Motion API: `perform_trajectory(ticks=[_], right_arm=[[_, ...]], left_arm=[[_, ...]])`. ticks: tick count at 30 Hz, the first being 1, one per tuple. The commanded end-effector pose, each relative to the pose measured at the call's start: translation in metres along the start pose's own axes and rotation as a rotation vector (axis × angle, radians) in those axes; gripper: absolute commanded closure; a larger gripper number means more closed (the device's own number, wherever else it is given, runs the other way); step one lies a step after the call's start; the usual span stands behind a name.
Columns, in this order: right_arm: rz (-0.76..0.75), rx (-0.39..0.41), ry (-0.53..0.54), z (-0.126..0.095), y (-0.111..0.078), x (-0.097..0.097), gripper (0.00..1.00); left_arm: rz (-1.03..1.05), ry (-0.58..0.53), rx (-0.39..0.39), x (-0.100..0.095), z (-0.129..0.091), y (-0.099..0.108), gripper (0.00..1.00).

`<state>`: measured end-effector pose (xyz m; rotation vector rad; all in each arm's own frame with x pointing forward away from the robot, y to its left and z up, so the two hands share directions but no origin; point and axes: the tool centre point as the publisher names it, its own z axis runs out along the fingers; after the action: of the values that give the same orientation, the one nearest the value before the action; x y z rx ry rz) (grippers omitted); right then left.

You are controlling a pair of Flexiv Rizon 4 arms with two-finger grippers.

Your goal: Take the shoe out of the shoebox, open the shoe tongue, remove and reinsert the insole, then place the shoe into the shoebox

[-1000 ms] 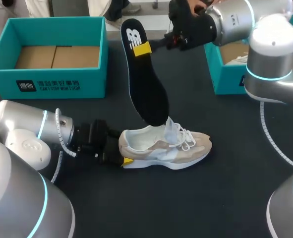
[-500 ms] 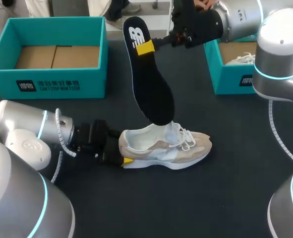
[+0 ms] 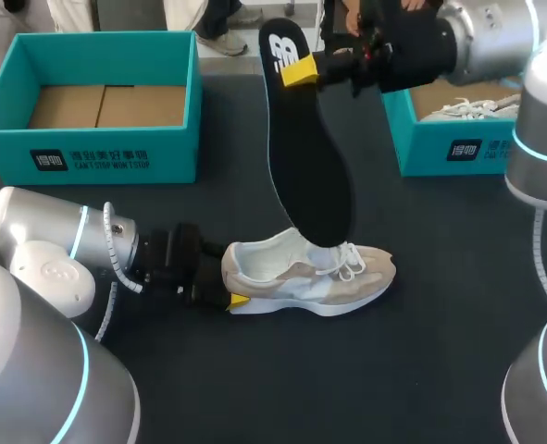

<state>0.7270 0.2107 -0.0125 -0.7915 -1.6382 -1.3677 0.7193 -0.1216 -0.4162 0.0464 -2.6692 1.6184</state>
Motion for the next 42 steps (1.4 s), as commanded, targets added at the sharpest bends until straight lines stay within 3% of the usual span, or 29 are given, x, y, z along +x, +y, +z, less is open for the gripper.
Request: perform_trajectory(ticks=[1,5,11,19,42], right_arm=[[-0.007,-0.045,-0.043,0.004,-0.014,0.024,1.0],[0.037,-0.047,-0.025,0.015,-0.023,0.036,1.0],[0.06,-0.11,-0.043,0.029,-0.039,0.054,1.0],[0.038,-0.134,-0.072,0.045,-0.054,0.061,1.0],[0.036,-0.168,-0.081,0.054,-0.061,0.069,1.0]], left_arm=[[0.0,-0.001,0.0,0.0,0.002,0.002,1.0],[0.0,-0.001,0.0,0.0,0.002,0.002,1.0],[0.0,-0.001,0.0,0.0,0.002,0.002,1.0],[0.0,-0.001,0.0,0.0,0.002,0.002,1.0],[0.0,-0.001,0.0,0.0,0.002,0.002,1.0]])
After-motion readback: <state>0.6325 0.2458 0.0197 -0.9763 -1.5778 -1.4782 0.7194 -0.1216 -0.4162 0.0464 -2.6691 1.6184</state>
